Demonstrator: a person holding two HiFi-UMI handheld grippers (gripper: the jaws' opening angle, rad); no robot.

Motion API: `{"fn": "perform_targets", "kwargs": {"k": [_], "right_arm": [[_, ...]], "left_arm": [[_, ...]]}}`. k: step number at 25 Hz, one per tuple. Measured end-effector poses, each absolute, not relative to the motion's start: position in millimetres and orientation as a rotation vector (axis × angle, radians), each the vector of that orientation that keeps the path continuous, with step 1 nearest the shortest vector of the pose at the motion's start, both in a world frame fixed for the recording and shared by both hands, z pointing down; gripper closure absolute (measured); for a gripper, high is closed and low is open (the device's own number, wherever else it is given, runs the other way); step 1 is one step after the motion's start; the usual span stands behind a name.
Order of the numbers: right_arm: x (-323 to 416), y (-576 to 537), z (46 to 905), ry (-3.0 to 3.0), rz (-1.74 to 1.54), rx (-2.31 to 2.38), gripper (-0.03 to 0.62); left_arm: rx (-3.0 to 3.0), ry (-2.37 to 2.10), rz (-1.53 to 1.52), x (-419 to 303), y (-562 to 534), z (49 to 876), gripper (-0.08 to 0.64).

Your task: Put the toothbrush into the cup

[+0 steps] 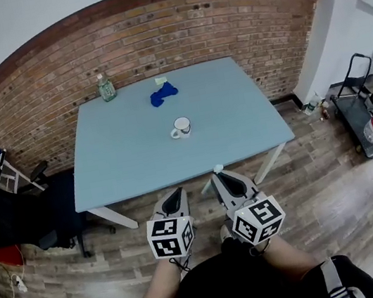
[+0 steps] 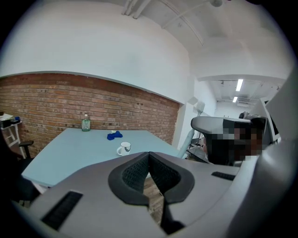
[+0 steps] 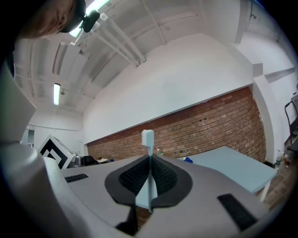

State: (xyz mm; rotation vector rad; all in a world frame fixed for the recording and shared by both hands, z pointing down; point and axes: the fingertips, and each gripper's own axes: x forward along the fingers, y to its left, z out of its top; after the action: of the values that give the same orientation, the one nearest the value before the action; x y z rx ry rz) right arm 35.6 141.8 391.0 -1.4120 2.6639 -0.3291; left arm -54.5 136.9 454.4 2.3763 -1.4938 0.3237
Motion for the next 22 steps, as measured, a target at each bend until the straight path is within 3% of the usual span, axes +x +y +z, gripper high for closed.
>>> {"fn": "perform_targets", "kwargs": {"k": [22], "right_arm": [[110,-45,401,2.682,-0.503,-1.299,0.565]], "left_arm": [[2.266,-1.584,0.402,14,-31,453,0.552]]}}
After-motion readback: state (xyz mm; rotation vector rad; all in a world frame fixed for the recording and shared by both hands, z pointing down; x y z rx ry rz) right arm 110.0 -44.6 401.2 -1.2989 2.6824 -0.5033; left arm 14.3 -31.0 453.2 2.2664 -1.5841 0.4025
